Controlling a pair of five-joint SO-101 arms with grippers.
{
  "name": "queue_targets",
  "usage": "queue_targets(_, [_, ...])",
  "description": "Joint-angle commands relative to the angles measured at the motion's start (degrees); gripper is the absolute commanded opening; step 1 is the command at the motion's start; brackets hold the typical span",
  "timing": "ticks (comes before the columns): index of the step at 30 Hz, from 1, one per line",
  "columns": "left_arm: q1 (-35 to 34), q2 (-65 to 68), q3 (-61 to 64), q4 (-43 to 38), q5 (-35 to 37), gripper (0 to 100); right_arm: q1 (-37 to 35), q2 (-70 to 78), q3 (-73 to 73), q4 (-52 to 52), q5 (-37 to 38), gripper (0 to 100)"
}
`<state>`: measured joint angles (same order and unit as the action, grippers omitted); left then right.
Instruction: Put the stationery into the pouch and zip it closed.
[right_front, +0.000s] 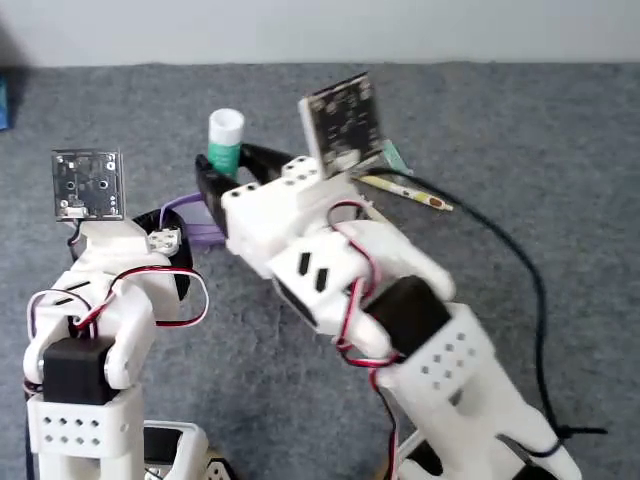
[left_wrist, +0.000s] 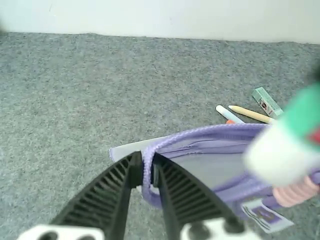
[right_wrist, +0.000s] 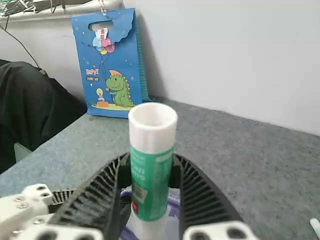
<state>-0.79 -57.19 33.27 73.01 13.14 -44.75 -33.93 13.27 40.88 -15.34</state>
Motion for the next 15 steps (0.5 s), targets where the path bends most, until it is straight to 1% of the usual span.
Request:
queue_targets(1, [0.3, 0.1, -0.2, -0.3, -0.6, 1, -0.5, -1.6, 4.2, -7.0, 2.6, 0.8])
queue_targets(7, [0.3, 0.3, -0.2, -0.3, -0.6, 1, -0.3, -1.6, 12.6, -13.1, 4.9, 0.8])
queue_targets(12, [0.3, 0.4, -0.2, -0.4, -0.6, 1, -0.2, -1.6, 18.5, -20.2, 9.2, 1.3])
queue_targets(14, [0.3, 0.4, -0.2, -0.6, -0.6, 1, -0.3, -1.6, 18.8, -20.5, 9.8, 4.6])
queue_targets(15, [0.3, 0.4, -0.2, -0.6, -0.6, 1, -0.4, -1.7, 18.5, -19.7, 9.8, 8.0])
